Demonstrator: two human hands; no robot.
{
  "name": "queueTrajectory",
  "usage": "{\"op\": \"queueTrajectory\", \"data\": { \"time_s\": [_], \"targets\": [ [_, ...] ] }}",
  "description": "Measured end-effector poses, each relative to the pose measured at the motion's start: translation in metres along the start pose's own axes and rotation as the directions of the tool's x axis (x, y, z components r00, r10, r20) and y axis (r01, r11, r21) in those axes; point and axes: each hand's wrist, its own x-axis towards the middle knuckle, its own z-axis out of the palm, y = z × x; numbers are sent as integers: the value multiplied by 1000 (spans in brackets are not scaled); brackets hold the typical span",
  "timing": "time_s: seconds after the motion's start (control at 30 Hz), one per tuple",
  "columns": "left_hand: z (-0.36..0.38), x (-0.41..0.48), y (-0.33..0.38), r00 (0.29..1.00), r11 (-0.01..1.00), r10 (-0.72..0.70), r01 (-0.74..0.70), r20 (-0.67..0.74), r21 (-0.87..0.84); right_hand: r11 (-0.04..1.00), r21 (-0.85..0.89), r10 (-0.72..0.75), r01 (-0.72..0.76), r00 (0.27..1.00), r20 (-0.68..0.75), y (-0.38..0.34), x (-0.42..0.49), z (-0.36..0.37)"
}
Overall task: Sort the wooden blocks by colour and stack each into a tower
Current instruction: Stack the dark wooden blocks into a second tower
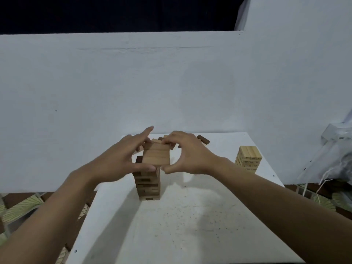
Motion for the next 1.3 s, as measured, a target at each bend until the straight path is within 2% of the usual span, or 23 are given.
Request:
{"op": "queueTrajectory", "data": {
  "time_s": [0.13,0.33,0.7,1.1,1.3],
  "targets": [
    [-6,6,-31,996,997,-65,68,65,-39,997,-56,51,-49,998,38,-4,18,12],
    [2,3,-61,989,987,-134,140,67,-82,989,-121,92,-81,992,82,-9,32,24],
    [12,1,-71,987,978,-137,148,87,-144,966,-219,170,-137,975,141,-8,37,32],
    [14,2,-71,988,980,-125,136,87,-142,971,-162,206,-177,960,192,-4,35,32],
    [15,-1,-71,994,974,-100,108,48,-197,979,-90,196,-182,963,187,0,25,36]
  ]
}}
